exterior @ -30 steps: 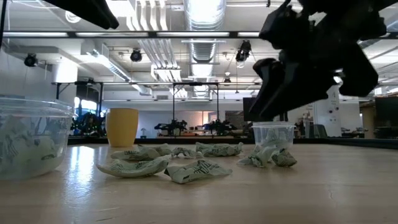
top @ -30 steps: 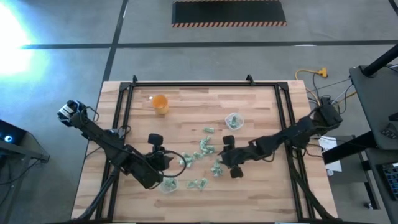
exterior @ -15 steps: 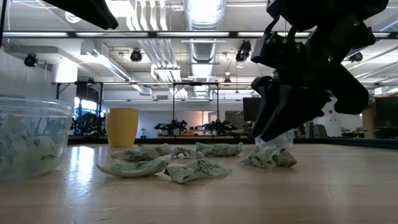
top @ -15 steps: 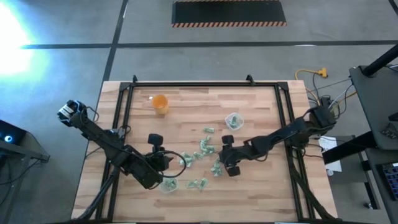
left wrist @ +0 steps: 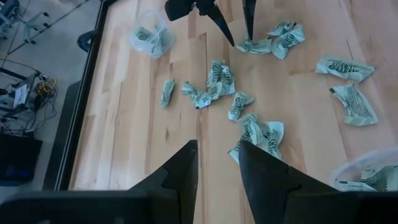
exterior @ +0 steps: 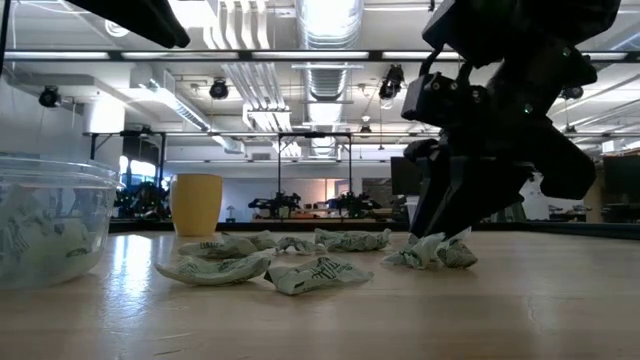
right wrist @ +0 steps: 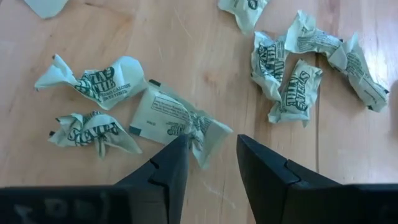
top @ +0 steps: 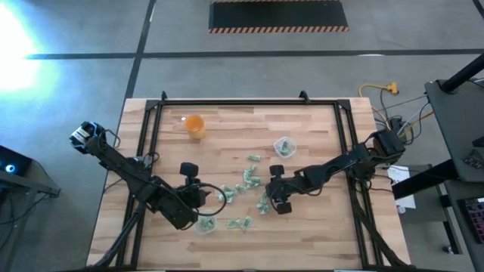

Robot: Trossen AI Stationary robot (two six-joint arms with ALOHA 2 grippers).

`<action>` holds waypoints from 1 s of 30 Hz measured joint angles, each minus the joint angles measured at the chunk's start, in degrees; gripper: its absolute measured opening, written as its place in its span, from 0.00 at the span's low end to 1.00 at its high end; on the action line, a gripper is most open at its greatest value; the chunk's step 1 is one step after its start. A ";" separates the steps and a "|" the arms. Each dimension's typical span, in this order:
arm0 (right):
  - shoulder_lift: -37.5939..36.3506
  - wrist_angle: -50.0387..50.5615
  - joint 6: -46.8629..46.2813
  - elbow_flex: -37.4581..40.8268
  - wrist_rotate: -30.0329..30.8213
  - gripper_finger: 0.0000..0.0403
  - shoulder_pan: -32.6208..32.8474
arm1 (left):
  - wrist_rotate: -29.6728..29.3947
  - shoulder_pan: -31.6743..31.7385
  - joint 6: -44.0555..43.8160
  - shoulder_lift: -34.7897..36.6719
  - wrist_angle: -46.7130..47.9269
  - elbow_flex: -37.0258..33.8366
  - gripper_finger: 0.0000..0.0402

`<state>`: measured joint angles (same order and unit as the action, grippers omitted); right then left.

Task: Pick and place Stevia / Truvia into bins
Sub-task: Put the green stevia packet into the top transparent container

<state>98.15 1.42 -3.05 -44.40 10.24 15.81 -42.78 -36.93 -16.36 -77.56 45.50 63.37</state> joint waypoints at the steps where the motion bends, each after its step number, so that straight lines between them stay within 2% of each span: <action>1: 0.00 -0.05 0.00 0.00 -0.02 0.31 0.02 | 0.00 0.00 0.00 0.00 -0.02 0.00 0.25; 12: 0.33 -1.44 -0.93 0.00 -0.33 0.28 0.02 | 0.00 0.00 0.02 -0.02 -0.02 -0.02 0.25; 30: 0.33 -2.28 -1.89 0.00 -0.42 0.39 -0.37 | 0.00 0.00 0.02 -0.02 -0.04 -0.02 0.25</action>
<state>98.48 -0.86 -4.94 -44.40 9.82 15.45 -42.78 -36.93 -16.34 -77.58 45.45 63.35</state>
